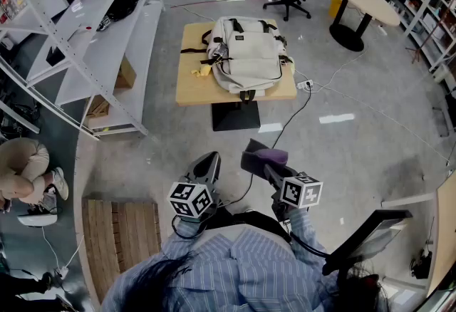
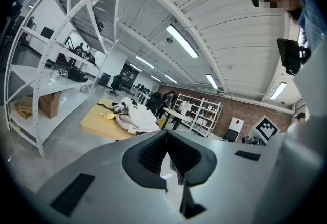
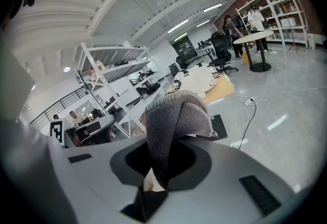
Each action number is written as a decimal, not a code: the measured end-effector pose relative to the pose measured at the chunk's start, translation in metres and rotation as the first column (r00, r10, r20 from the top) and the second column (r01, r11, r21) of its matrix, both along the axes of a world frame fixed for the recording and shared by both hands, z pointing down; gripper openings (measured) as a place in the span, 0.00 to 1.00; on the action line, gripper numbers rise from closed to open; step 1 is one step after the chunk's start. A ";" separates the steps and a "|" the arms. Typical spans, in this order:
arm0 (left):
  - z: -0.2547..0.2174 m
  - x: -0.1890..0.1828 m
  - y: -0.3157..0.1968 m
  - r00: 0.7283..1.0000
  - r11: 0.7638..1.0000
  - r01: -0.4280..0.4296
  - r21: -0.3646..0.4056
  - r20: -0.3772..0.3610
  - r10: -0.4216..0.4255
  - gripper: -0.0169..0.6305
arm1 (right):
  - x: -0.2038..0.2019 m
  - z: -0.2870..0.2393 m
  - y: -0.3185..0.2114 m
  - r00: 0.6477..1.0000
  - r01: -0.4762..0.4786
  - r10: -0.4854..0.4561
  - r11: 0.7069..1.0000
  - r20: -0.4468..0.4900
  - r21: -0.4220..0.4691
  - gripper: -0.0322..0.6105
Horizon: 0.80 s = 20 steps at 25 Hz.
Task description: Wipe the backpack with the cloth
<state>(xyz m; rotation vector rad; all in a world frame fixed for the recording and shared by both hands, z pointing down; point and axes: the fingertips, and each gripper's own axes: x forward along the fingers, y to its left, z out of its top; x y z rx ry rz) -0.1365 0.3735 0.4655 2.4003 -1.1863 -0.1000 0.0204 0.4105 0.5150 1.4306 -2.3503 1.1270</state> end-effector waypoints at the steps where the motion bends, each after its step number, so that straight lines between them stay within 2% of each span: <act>1: 0.000 0.000 0.000 1.000 1.000 0.000 0.000 0.000 0.000 0.03 | 0.000 0.000 0.000 1.000 0.001 -0.001 1.000 -0.004 0.001 0.13; 12: -0.004 0.015 0.002 1.000 1.000 -0.015 0.004 0.009 0.015 0.03 | 0.013 -0.002 0.003 1.000 -0.013 0.013 1.000 -0.008 0.006 0.13; 20: -0.003 0.019 0.009 0.999 1.000 -0.019 -0.005 0.042 0.019 0.03 | 0.021 0.003 0.007 0.999 -0.034 0.034 0.999 0.029 -0.015 0.13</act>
